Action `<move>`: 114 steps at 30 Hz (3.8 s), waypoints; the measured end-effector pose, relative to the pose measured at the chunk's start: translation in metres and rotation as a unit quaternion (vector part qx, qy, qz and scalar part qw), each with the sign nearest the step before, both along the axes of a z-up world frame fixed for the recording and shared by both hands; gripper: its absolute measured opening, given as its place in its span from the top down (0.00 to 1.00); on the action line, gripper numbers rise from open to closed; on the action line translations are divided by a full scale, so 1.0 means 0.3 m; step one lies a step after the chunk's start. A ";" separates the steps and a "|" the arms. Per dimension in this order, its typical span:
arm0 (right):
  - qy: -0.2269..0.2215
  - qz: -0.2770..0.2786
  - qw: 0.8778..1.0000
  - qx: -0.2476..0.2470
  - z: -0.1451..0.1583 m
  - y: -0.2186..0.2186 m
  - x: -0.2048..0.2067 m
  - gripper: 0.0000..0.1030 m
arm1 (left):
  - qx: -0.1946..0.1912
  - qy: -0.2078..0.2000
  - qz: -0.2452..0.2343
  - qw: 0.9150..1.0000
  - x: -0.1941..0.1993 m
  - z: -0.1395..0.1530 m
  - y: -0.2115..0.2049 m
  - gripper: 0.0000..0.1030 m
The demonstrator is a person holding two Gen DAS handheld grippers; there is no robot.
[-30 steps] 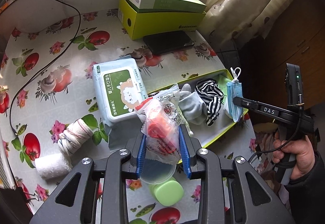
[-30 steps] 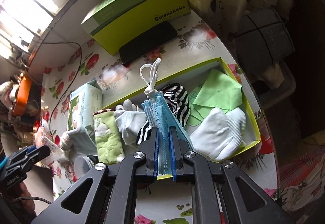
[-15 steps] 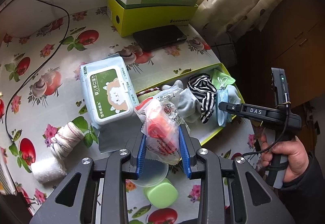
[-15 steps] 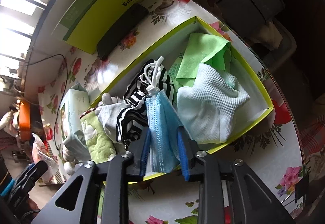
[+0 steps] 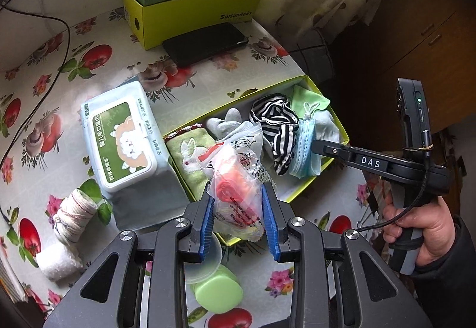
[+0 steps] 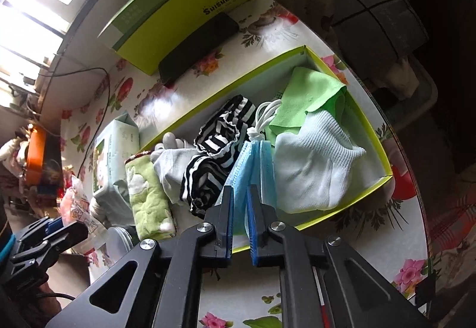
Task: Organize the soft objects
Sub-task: 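Lower the mask into the tray and open the right tool, then lower the plastic bag into the tray and open the left tool, then withdraw both open tools from the tray back over the pile, then lower the left tool onto the white rolled towel and close it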
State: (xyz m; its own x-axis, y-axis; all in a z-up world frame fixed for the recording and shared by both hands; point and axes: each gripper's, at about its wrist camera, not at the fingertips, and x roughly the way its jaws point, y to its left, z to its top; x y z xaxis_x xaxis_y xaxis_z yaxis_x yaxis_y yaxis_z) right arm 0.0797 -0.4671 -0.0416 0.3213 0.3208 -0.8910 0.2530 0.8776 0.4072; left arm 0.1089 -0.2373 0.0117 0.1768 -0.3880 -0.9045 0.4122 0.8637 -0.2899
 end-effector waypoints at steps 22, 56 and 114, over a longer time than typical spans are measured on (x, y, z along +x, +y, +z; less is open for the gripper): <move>-0.028 0.026 0.999 -0.003 0.074 0.001 -0.015 0.91 | -0.006 0.046 -0.047 0.998 0.032 -0.159 -0.149 0.55; -0.067 0.172 0.982 -0.044 0.235 0.347 0.002 0.61 | 0.022 -0.041 0.071 0.996 -0.014 0.039 0.158 0.55; -0.039 0.370 0.927 -0.052 0.178 0.966 0.088 0.49 | -0.014 0.074 0.347 0.935 -0.148 -0.210 0.870 0.55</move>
State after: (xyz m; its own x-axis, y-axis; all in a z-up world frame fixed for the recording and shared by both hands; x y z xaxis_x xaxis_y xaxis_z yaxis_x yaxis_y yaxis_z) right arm 0.1061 -0.1773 0.0117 0.1132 0.3938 -0.9122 -0.4598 0.8346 0.3032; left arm 0.0644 0.0238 -0.0514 0.2681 -0.2505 -0.9303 -0.2914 0.8993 -0.3261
